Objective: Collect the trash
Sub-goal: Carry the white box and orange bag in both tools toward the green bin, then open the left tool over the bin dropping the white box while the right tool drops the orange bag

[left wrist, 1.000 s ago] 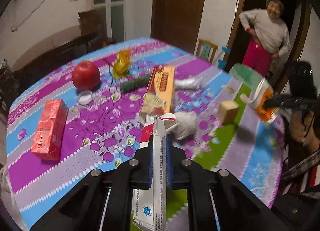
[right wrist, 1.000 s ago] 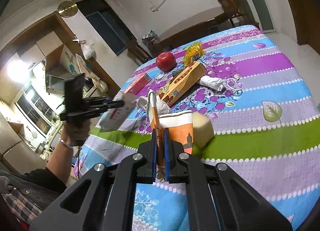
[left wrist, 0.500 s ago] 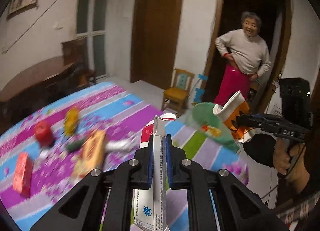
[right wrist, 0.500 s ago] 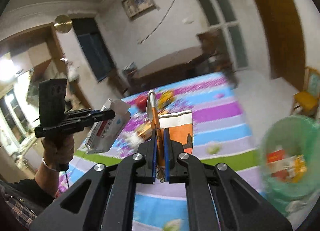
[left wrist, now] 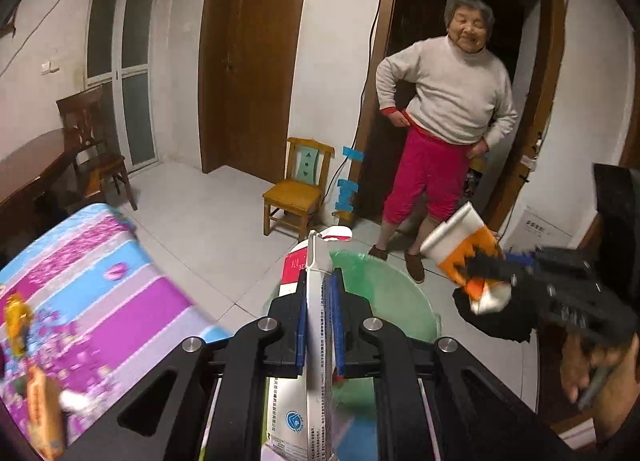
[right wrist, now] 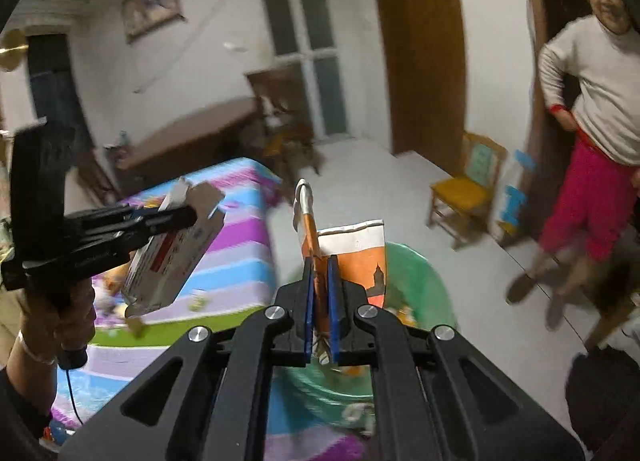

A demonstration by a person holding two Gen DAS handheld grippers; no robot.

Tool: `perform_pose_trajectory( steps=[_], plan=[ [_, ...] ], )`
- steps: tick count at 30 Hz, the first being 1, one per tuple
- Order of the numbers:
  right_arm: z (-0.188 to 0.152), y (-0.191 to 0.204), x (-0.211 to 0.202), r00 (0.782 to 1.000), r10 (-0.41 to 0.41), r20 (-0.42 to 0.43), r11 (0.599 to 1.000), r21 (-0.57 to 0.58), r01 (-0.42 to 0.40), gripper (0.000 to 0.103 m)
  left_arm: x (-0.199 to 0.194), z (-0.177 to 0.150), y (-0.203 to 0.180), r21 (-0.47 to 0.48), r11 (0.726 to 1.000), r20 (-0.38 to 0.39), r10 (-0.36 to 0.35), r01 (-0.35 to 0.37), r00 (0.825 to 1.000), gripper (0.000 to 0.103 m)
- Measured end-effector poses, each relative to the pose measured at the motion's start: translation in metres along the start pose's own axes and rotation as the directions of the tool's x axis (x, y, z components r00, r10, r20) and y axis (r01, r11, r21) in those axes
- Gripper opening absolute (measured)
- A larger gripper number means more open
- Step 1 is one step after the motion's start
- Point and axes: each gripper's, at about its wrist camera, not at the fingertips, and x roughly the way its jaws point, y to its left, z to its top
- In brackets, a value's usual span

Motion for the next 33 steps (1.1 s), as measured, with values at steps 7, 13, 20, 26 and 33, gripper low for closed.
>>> perform_pose_trajectory(
  steps=[7, 13, 20, 26, 33],
  plan=[
    [-0.010, -0.042, 0.038, 0.998, -0.044, -0.049, 0.996, 0.081, 0.048, 0.005, 0.091, 0.009, -0.029, -0.024, 0.996, -0.016, -0.089, 0.089, 0.996, 0.012],
    [-0.014, -0.058, 0.063, 0.996, -0.028, -0.090, 0.992, 0.121, 0.039, 0.005, 0.133, 0.003, -0.025, -0.104, 0.987, -0.040, -0.127, 0.122, 0.991, 0.011],
    [-0.013, -0.066, 0.082, 0.994, -0.006, -0.113, 0.985, 0.170, 0.025, 0.007, 0.153, 0.001, -0.016, -0.132, 0.989, -0.024, -0.065, 0.061, 0.998, 0.016],
    [-0.013, -0.070, 0.079, 0.996, 0.003, -0.092, 0.982, 0.190, 0.015, 0.008, 0.140, -0.001, -0.016, -0.090, 0.995, -0.008, 0.041, -0.041, 0.999, 0.027],
    [-0.026, -0.036, 0.038, 0.997, -0.078, 0.023, 0.993, 0.089, 0.075, 0.008, 0.073, -0.034, -0.027, 0.025, 0.921, 0.113, 0.383, -0.388, 0.917, 0.037]
  ],
)
